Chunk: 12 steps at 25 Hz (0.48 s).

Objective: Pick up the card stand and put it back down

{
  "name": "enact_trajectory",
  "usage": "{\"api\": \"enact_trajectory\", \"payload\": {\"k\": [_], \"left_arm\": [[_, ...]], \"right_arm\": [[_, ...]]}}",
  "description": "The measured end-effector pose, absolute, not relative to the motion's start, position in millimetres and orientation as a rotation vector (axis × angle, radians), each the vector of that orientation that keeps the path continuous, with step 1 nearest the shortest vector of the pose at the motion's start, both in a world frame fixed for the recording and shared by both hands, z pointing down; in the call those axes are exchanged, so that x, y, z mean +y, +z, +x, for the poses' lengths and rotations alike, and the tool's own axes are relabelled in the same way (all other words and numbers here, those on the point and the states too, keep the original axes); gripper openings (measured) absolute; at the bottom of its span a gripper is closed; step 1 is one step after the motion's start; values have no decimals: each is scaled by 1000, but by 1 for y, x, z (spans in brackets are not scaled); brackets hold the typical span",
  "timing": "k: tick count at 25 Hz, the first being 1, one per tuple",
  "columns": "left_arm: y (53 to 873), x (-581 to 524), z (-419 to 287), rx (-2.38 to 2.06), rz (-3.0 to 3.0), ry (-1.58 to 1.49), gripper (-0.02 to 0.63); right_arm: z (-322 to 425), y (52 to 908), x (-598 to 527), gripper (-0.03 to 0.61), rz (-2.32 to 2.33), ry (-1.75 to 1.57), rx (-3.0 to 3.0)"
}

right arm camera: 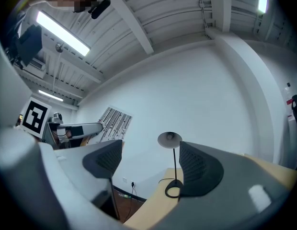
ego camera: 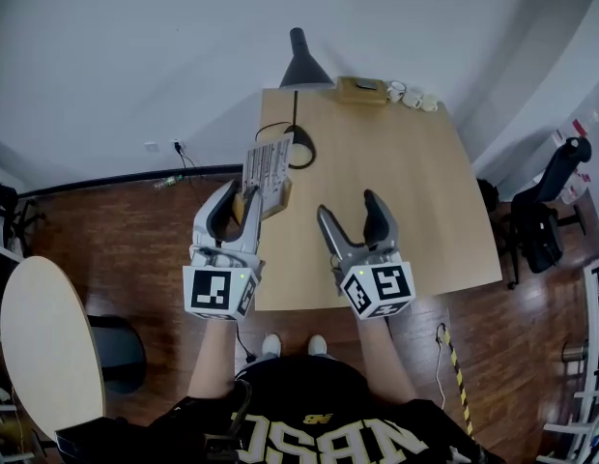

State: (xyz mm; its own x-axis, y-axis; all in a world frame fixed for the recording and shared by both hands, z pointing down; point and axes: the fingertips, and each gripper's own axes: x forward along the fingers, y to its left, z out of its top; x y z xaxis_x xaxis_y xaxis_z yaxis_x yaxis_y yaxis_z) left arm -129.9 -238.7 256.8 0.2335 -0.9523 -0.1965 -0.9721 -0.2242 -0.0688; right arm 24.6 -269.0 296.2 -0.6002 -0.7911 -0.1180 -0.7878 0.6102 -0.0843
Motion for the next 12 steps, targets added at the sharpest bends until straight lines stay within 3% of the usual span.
{"api": "enact_trajectory", "payload": {"k": [12], "left_arm": [[266,-244,-120,1813,-2378,126,126]], "right_arm": [[28,298,-272,373,-1338,-52,2689]]}}
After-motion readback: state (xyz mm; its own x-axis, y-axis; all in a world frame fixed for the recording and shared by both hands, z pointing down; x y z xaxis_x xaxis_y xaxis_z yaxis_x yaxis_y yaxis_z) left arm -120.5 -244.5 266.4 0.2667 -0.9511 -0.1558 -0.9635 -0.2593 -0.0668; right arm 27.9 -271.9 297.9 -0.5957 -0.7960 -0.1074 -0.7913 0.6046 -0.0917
